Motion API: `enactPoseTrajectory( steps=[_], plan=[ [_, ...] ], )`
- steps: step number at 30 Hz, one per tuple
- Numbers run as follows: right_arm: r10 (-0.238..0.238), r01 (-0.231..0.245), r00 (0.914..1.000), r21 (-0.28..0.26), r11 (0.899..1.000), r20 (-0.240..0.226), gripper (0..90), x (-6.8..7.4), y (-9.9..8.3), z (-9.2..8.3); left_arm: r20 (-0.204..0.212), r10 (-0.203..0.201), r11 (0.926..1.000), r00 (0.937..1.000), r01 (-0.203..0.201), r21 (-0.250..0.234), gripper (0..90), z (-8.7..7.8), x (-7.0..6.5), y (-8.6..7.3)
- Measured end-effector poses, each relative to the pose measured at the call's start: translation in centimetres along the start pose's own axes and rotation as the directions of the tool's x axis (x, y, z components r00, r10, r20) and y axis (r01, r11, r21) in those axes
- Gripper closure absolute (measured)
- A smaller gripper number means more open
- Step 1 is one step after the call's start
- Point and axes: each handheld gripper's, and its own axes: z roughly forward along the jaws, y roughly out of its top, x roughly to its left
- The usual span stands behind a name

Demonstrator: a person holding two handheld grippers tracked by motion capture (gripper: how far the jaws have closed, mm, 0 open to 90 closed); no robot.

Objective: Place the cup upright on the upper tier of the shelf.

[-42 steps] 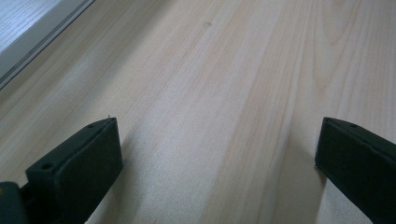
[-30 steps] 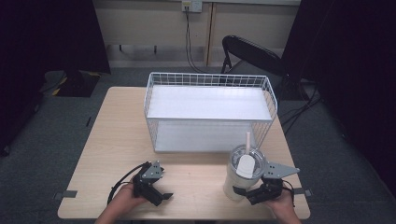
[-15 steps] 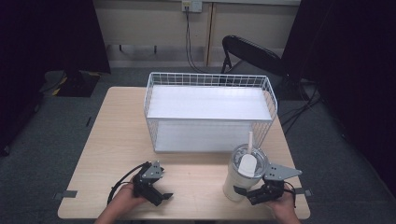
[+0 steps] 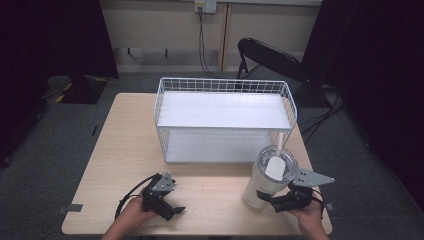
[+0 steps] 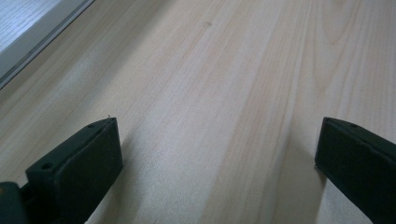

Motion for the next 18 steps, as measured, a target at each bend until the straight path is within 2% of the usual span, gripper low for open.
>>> enactPoseTrajectory(
  steps=[8,18],
  plan=[
    [-0.003,0.003,1.0,-0.009,1.0,0.003,10.4,-0.3,1.7,0.0,0.0,0.0,1.0,1.0,0.0,0.0,0.0,0.0,0.0,0.0],
    [-0.005,0.005,1.0,0.006,1.0,0.0,10.5,-0.9,4.2,0.2,0.0,0.0,1.0,1.0,0.0,0.0,0.0,0.0,0.0,0.0]
  ],
)
